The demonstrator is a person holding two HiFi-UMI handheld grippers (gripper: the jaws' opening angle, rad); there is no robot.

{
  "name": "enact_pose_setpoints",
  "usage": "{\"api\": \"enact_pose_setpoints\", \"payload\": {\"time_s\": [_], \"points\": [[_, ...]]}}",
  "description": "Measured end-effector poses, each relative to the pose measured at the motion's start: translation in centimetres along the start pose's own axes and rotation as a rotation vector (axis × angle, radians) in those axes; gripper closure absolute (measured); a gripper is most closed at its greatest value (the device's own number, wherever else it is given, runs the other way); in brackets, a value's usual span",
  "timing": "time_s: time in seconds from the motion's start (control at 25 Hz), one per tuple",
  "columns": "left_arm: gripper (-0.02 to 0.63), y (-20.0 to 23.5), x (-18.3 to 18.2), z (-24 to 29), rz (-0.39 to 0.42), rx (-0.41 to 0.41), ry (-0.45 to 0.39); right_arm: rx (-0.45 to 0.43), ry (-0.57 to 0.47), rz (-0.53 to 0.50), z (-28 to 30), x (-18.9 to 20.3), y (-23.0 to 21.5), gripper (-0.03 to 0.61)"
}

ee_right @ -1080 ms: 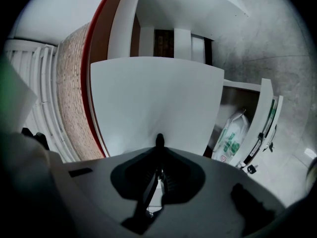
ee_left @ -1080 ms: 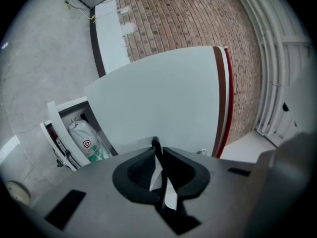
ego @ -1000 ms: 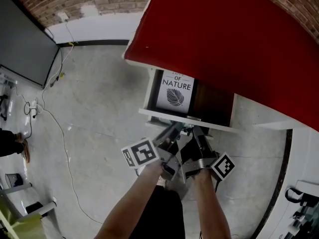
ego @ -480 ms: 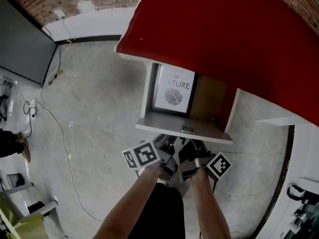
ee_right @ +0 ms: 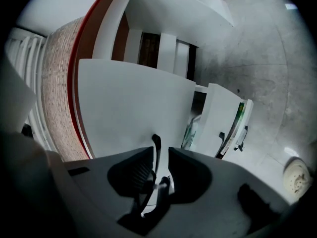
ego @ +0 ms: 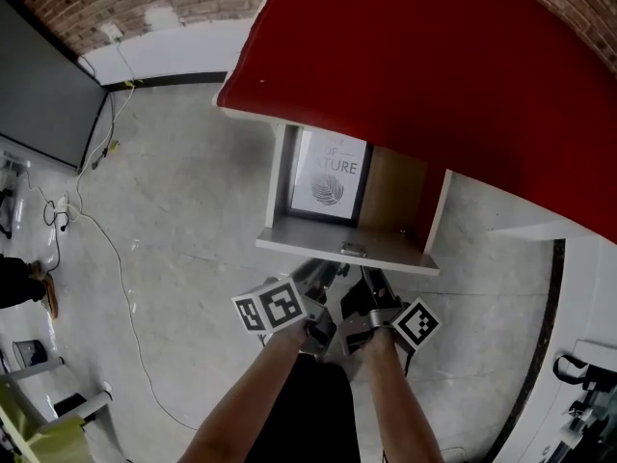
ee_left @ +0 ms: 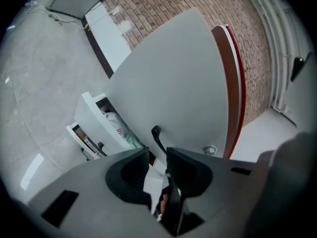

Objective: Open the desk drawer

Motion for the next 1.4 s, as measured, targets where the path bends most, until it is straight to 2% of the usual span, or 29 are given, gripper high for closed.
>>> {"api": "enact_pose_setpoints", "payload": {"time_s": [0.24,0.36,0.52,0.6,0.8,1.2,1.4], "points": [[0.531,-2.6,1.2,-1.8,0.080,-0.061,0.063,0.082,0.013,-0.124,-2.6,-0.4,2.2,0.488],[0.577,-4.7,1.4,-3.7,0.110,-0.077,0.088,0.151,0.028,-0.244,-4.6,0.0,4.6,0.492],[0.603,-8.2,1.0,-5.9,0.148,-0.086,0.123,0.203,0.081,-0.422,-7.0,0.8,8.5,0.543],[0.603,-10.1,0.7,-6.8,0.186,-0.102,0.154,0.217,0.107,-0.478,-8.1,1.2,10.3,0.557],[0.603,-15.1,-0.6,-8.0,0.279,-0.107,0.217,0.226,0.119,-0.595,-10.2,1.2,15.1,0.565],[0.603,-25.8,-2.4,-12.4,0.402,-0.046,0.209,0.188,0.054,-0.719,-18.2,1.0,23.4,0.566],[0.603,-31.1,-2.2,-15.9,0.453,0.031,0.182,0.098,-0.050,-0.861,-22.2,1.8,29.8,0.566]]}}
Point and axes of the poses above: the fingertips, and each gripper's own axes: z forward along the fingers, y to its left, x out of its underside, the point moved 10 cm from there along -z, backward along the fingers, and after that the axes turned 6 degrees about x, right-handed, at the moved point
